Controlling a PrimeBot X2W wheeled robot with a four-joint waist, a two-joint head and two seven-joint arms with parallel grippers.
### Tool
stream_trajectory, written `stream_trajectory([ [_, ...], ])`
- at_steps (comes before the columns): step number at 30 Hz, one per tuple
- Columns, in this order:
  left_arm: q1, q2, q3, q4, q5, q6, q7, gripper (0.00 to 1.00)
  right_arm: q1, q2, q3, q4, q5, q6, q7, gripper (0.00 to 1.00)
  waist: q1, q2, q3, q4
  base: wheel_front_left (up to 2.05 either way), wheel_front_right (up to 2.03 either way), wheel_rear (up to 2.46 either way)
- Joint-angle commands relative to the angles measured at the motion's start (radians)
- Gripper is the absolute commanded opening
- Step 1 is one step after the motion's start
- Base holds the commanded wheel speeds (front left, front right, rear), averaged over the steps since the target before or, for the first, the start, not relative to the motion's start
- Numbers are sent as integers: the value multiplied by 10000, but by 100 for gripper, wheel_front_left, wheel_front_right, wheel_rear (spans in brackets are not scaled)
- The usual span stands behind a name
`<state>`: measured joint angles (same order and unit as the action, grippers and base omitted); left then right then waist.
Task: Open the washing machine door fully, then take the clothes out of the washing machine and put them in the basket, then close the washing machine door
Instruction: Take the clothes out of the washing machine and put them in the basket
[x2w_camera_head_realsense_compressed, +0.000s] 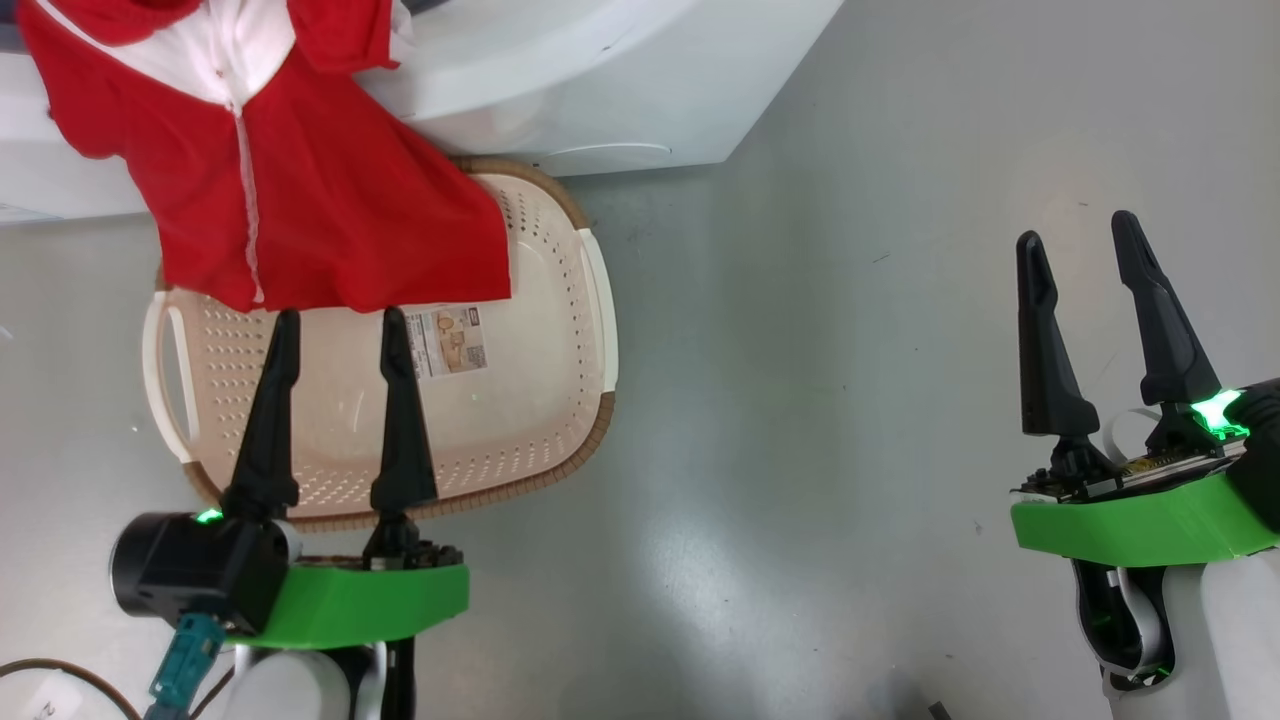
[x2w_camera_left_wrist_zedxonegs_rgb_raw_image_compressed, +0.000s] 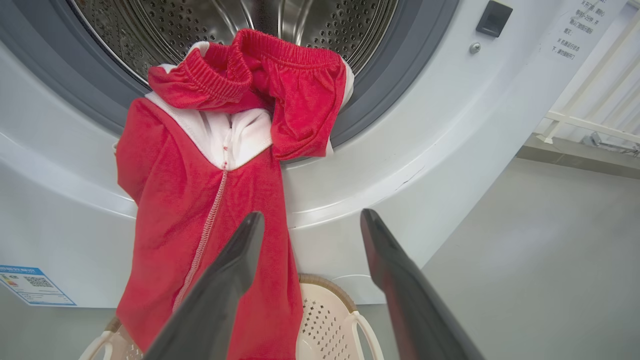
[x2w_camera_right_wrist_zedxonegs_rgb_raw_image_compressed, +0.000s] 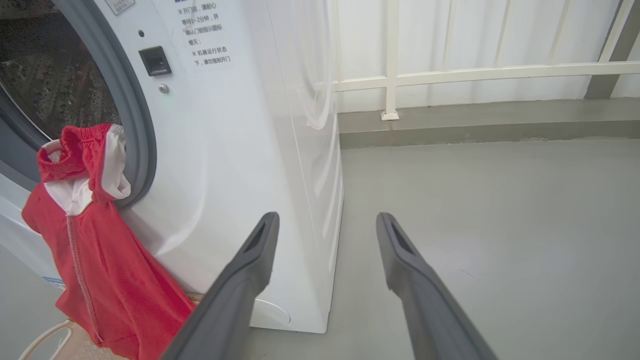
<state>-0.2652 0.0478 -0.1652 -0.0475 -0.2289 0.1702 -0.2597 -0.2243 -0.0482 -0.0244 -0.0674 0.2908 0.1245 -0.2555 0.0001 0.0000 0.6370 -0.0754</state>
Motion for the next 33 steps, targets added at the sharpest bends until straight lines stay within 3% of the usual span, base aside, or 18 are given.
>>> stream_trajectory([
  [1, 221, 59, 256, -245, 87, 112, -20, 100, 224, -20, 186, -263, 14, 62, -63, 100, -1, 0, -1, -8, 0, 0, 0],
  [14, -754, 332, 721, 590, 7, 133, -21, 100, 132, -20, 280, -213, 96, 62, -63, 100, -1, 0, 47, -117, 0, 0, 0],
  [33, -3779, 1030, 1369, 3524, 150, 251, -19, 100, 13, -20, 491, -73, 264, 62, -63, 100, -1, 0, 41, -525, 0, 0, 0],
])
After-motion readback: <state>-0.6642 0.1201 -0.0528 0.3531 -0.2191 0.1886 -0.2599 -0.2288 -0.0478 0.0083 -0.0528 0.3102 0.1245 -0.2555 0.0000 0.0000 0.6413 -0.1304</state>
